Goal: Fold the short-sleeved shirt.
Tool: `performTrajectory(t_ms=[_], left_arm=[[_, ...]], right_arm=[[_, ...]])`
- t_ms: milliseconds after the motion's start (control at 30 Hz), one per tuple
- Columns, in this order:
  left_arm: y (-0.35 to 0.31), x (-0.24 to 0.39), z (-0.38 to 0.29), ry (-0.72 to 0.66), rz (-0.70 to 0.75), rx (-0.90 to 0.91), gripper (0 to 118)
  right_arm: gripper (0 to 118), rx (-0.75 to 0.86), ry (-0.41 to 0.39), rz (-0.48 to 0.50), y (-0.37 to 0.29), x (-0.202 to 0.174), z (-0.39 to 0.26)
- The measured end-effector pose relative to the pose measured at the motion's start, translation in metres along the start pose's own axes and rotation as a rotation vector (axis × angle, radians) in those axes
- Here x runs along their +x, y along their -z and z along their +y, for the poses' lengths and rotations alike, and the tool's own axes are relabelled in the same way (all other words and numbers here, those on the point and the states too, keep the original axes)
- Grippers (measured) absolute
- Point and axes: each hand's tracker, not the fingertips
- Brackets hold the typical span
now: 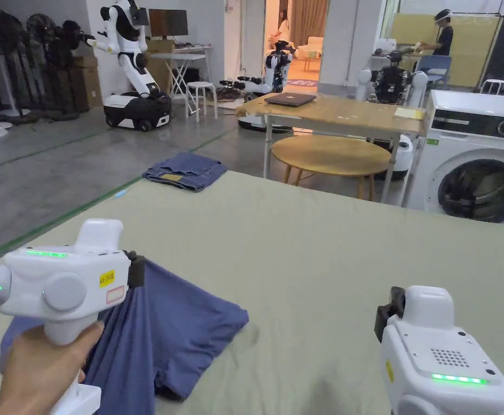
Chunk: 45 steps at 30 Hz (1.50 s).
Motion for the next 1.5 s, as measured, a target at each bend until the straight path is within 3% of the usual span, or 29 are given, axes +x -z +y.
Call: performTrajectory(t_ms=[233, 567, 667, 767, 900, 1200, 1233, 1300, 1367, 1433, 1500], left_arm=[[-0.014, 0.055, 0.073, -0.012, -0.135, 0.166, 0], [0.047, 0.205, 0.12, 0.065, -0.443, 0.119, 0], [0.051, 0.267, 0.108, 0.089, -0.553, 0.077, 0], [0.051, 0.329, 0.087, 0.229, -0.612, 0.043, 0], [0.056, 0.388, 0.056, 0.246, -0.742, -0.007, 0], [0.074, 0.439, -0.01, 0.322, -0.87, -0.129, 0], [0.073, 0.435, -0.009, 0.315, -0.857, -0.134, 1], [0.071, 0.425, -0.011, 0.306, -0.863, -0.127, 23], [0.066, 0.407, -0.006, 0.254, -0.879, -0.097, 31], [0.055, 0.39, -0.001, 0.241, -0.824, -0.043, 50], [0.05, 0.37, 0.002, 0.228, -0.784, 0.011, 48]], right_arm=[[0, 0.029, 0.031, -0.036, -0.014, 0.032, 0.014], [0, 0.071, 0.031, -0.177, -0.056, 0.097, 0.018], [0, 0.059, 0.018, -0.227, -0.07, 0.122, 0.016], [0, 0.072, -0.01, -0.313, -0.09, 0.148, 0.011], [0, 0.049, 0.001, -0.376, -0.109, 0.181, 0.003], [0, -0.009, 0.043, -0.457, -0.128, 0.215, -0.015], [0, -0.012, 0.047, -0.456, -0.129, 0.215, -0.016], [0, -0.02, 0.055, -0.452, -0.128, 0.214, -0.016], [0, -0.017, 0.058, -0.442, -0.128, 0.21, -0.014], [0, -0.01, 0.056, -0.428, -0.126, 0.205, -0.011], [0, -0.003, 0.047, -0.41, -0.123, 0.199, -0.007]])
